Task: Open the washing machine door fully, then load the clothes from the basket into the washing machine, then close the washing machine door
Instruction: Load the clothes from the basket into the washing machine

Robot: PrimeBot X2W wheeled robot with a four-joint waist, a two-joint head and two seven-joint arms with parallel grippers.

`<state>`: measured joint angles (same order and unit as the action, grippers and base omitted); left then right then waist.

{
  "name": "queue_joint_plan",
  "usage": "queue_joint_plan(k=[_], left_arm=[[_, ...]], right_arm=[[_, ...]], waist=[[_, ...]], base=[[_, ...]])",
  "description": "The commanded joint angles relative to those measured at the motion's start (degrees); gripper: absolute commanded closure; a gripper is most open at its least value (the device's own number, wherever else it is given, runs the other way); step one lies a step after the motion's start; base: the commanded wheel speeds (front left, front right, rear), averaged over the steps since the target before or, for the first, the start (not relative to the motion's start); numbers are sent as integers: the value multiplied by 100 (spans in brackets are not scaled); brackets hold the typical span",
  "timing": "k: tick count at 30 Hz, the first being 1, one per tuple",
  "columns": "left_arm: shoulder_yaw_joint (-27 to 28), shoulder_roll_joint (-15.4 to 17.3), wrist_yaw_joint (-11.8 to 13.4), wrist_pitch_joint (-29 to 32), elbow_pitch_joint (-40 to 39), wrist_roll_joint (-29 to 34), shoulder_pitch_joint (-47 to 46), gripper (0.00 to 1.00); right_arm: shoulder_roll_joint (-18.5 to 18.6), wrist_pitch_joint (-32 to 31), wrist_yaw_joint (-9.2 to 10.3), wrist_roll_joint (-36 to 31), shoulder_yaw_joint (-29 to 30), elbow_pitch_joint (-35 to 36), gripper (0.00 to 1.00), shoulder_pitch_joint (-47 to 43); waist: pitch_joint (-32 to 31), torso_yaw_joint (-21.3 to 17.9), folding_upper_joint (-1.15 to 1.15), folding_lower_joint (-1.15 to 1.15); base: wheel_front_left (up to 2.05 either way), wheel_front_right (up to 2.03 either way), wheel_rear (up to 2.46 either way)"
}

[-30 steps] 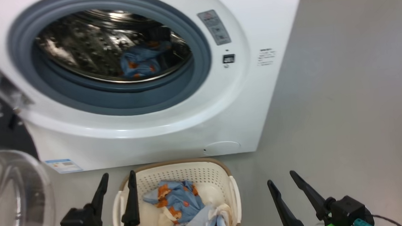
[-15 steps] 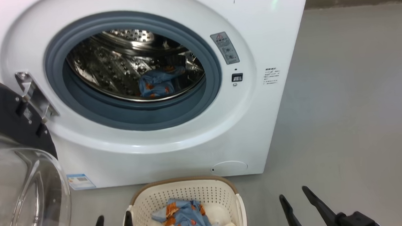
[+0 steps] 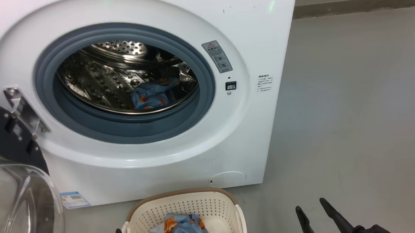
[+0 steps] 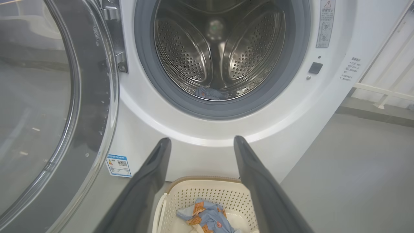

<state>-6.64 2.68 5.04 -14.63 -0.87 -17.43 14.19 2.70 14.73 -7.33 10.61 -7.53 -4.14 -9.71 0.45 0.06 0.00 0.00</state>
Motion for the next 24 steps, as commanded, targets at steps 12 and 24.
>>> queue_joint_plan(k=[12, 24], left_arm=[[18, 20, -210, -37, 434, -47, -693, 0], [81, 131, -680, 335, 2064, -529, -2107, 0]], right_arm=[[18, 27, -16, -19, -82, 301, 0, 381], [18, 27, -16, 23, -267, 445, 0, 1090]], waist=[[903, -442, 0, 0], [2325, -1067, 0, 0]], base=[[0, 0, 0], [0, 0, 0]])
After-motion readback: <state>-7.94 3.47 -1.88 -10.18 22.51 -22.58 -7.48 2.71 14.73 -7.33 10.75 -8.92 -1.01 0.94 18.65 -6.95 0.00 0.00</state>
